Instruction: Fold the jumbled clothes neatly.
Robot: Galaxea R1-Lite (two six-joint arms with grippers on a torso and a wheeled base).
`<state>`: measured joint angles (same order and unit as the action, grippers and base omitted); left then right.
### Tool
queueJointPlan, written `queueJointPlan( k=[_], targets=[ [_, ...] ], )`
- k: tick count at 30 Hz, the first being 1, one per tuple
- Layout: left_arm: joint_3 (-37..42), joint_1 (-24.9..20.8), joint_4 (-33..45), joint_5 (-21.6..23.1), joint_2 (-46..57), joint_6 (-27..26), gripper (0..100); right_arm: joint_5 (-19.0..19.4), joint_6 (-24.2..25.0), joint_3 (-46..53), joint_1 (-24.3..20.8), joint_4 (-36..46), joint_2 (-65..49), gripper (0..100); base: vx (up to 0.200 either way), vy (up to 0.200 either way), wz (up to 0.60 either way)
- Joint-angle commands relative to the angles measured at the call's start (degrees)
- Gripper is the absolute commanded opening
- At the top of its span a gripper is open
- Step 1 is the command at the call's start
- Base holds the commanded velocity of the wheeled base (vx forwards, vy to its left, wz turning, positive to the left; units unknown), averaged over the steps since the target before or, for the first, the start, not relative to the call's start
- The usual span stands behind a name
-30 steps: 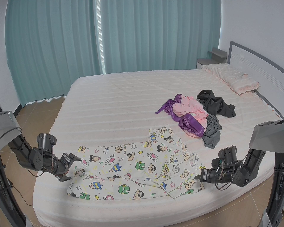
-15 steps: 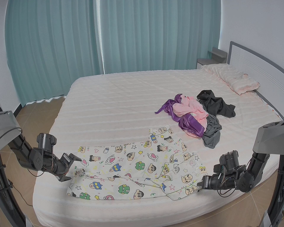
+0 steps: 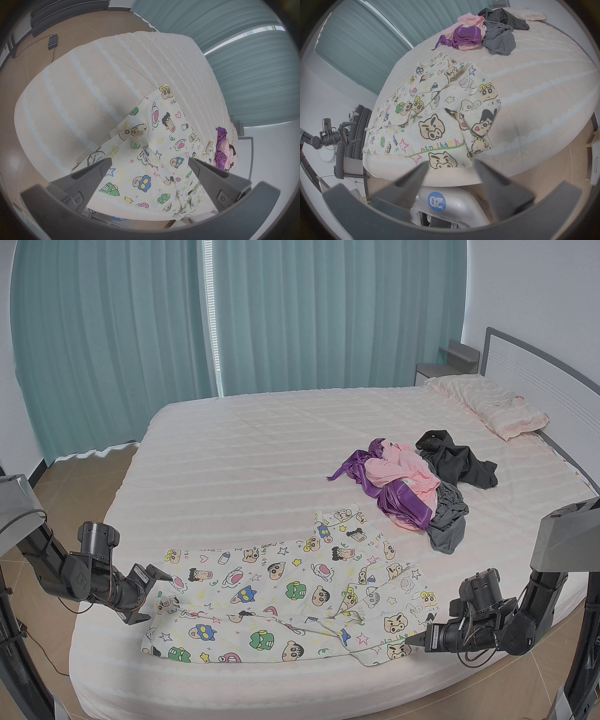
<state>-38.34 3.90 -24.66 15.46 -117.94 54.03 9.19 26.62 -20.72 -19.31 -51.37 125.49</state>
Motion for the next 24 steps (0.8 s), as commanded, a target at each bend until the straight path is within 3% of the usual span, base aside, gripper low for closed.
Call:
queueJointPlan(
  k=[1, 5, 9, 16, 24],
  targets=[
    [-0.1, 0.0, 0.0, 0.0, 0.0, 0.0, 100, 0.1, 0.0, -0.1, -0.4, -0.3, -3.8, 100, 0.000, 0.000, 0.00],
    [-0.1, 0.0, 0.0, 0.0, 0.0, 0.0, 100, 0.4, 0.5, -2.2, -5.1, -0.1, -6.8, 100, 0.000, 0.000, 0.00],
    [0.0, 0.0, -0.1, 0.0, 0.0, 0.0, 100, -0.1, 3.2, -10.5, -12.2, 1.9, -3.6, 100, 0.000, 0.000, 0.00],
    [-0.2, 0.2, -0.3, 0.0, 0.1, 0.5, 100, 0.6, 5.0, -27.8, -16.5, 17.8, 0.9, 100, 0.000, 0.000, 0.00],
    [-0.2, 0.3, -0.3, -0.1, 0.1, 0.5, 100, -2.8, 5.8, -35.9, -24.1, 19.5, 11.5, 100, 0.000, 0.000, 0.00]
  ],
)
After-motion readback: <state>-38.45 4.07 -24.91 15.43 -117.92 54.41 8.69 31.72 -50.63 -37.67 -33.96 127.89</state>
